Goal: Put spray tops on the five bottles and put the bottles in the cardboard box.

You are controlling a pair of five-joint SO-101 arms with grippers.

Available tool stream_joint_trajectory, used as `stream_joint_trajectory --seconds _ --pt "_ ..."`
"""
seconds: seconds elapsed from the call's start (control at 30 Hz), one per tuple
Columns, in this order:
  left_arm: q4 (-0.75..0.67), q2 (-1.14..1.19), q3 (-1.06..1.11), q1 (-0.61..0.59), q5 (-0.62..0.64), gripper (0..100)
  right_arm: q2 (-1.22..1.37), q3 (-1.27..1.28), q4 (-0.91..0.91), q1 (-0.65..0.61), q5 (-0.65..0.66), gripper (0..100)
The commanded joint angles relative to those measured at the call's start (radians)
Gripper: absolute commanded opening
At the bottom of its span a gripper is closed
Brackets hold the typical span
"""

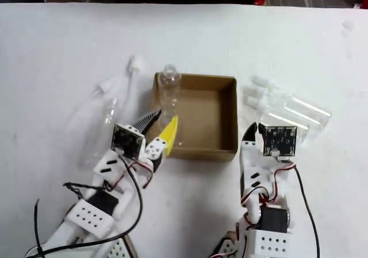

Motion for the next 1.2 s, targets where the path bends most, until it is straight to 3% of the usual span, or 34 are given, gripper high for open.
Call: stream_joint_trajectory --seconds 0.0,0.27,0.63,0.9,1.07,1.17 --pt "0.003 -0.018 -0.003 -0.008 0.000 14 -0.010 0.008 -0.022 0.010 -0.002 1.6" --pt "0.051 -0.019 -0.071 -0.010 0.002 14 -0.010 0.008 -0.022 0.010 -0.002 1.6" --pt "0.646 -0.019 -0.466 -0.071 0.061 14 -0.010 0.008 -0.022 0.010 0.000 1.6" --pt "1.128 -0.018 -0.761 -0.302 0.058 27 -0.010 0.008 -0.021 0.010 0.000 1.6" --pt "1.250 -0.008 -0.802 -0.469 0.038 31 -0.010 0.008 -0.018 0.010 0.000 1.6" --pt "1.255 0.061 -0.804 -0.496 -0.097 31 -0.008 0.008 -0.015 0.010 0.000 1.6"
